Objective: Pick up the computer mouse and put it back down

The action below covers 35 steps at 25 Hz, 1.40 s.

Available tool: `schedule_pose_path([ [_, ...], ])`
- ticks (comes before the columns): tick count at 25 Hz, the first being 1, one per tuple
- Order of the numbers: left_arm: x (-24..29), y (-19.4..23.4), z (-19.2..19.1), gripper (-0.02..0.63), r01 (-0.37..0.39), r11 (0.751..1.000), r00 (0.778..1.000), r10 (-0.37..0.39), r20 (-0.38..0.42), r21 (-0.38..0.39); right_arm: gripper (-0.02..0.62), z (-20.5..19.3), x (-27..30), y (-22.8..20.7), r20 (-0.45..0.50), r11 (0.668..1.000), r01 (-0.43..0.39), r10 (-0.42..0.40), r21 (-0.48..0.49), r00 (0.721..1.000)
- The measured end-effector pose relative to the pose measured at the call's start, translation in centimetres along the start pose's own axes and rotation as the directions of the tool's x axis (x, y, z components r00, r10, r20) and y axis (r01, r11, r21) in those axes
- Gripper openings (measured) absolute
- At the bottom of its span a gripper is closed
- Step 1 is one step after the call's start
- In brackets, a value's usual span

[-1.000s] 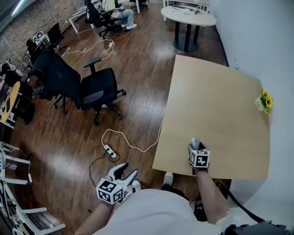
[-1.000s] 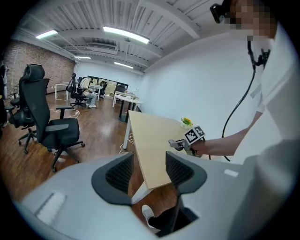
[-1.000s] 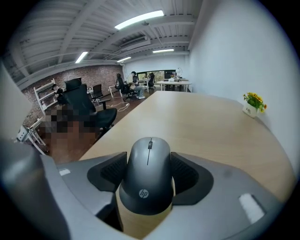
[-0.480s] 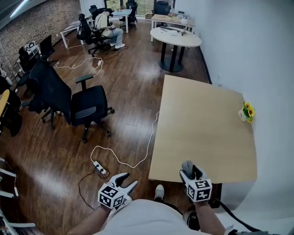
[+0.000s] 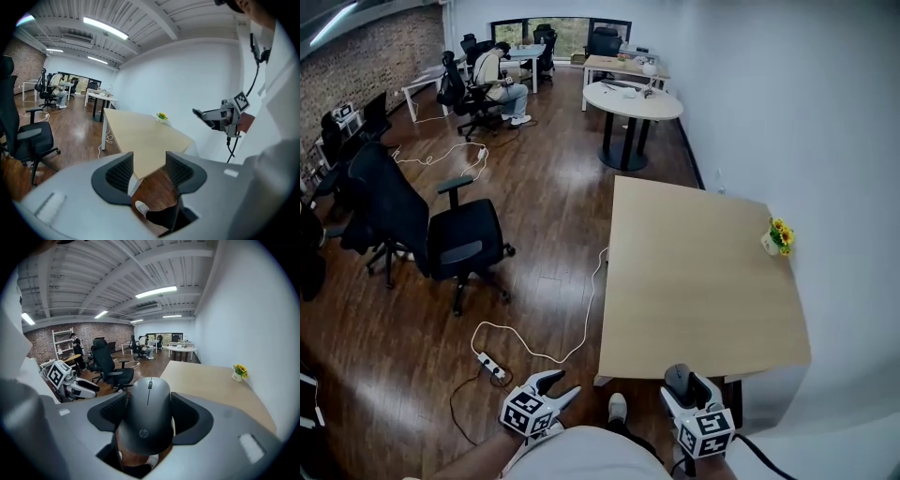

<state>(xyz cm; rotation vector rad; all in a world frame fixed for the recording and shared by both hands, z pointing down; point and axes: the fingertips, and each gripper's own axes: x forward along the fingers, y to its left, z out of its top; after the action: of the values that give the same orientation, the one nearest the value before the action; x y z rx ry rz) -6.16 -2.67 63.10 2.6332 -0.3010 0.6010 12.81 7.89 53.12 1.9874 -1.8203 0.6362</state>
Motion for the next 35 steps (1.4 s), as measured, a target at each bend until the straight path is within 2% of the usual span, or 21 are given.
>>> schedule_pose_path([
  [5,-0.9,-0.1,-0.3,0.192,0.030,0.999,0.999,-0.030,-0.011,0.026,0.296,-0.7,-0.7,1.4,0.003,1.000,0.019,-0.020,0.023,1.000],
  [10,-2.0,0.5,-0.8,0.192,0.024,1.000,1.000,-0.024,0.007,-0.011,0.296,-1.0,-0.7,2.2,0.002,0.999,0.019,-0.020,0.031,1.000],
  [20,-2.0,1.1,-1.3,0.195,0.009,1.000,1.000,-0.009,0.002,-0.015,0.296,-0.7,0.3,2.4,-0.006,1.000,0.017,-0.017,0.021,1.000],
  [25,-1.2,1.1,-0.4,0.195,0.009,1.000,1.000,-0.009,0.006,-0.014,0.296,-1.8,2.6,-0.7,-0.029,0.997,0.041,-0.040,0.059,0.999],
  [28,-1.0,1.5,0.0,0.195,-0.010,1.000,1.000,0.010,0.013,-0.018,0.296,-2.9,6.3,-3.7,-0.058,0.995,0.063,-0.058,0.072,0.997],
  [35,-2.4,2.4,1.4,0.195,-0.140,0.987,0.989,0.144,0.040,-0.078,0.296,-5.5,18.3,-12.2,-0.122,0.992,0.107,-0.097,0.072,0.988],
])
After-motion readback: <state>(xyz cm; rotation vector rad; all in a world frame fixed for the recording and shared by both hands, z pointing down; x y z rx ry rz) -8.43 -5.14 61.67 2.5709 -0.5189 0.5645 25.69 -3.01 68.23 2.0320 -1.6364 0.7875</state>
